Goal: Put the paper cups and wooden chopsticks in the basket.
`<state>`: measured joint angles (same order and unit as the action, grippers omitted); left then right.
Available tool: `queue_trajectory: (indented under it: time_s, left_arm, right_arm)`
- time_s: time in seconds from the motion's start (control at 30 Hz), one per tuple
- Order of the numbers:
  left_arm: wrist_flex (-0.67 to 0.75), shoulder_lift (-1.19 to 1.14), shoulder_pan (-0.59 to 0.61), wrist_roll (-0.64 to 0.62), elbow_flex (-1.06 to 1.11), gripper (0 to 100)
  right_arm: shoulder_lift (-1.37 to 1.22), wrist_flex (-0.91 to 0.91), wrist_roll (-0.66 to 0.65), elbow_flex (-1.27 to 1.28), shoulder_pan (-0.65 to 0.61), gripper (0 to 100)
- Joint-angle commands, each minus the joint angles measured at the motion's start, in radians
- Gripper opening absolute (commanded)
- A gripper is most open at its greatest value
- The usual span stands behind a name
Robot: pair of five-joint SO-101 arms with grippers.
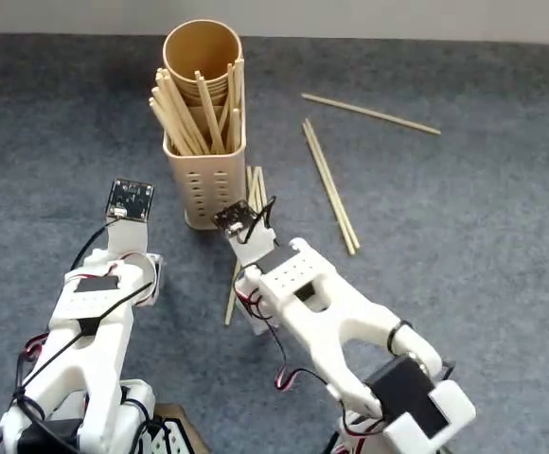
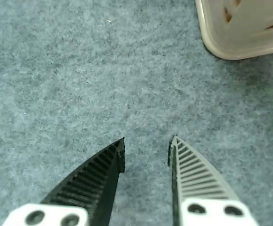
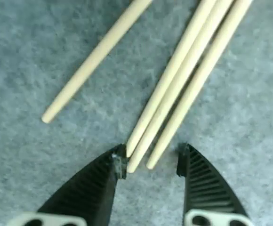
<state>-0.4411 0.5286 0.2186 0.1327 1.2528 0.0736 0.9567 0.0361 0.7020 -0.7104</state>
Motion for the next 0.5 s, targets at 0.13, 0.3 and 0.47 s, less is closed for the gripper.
queue_trajectory:
  time_s: [0.13,0.3,0.47]
  left_arm:
    - [0.014,0.015,-0.018,0.005,-0.005,18]
    - [0.014,0.015,-0.018,0.005,-0.005,18]
    - [0.014,0.015,-0.018,0.005,-0.004,18]
  right_arm:
    - [-0.056,-0.013,-0.014,-0.091,0.035,18.0]
    - [-0.058,-0.048,-0.014,-0.084,0.038,14.3]
    - [-0.058,-0.018,-0.015,-0.082,0.091,1.1]
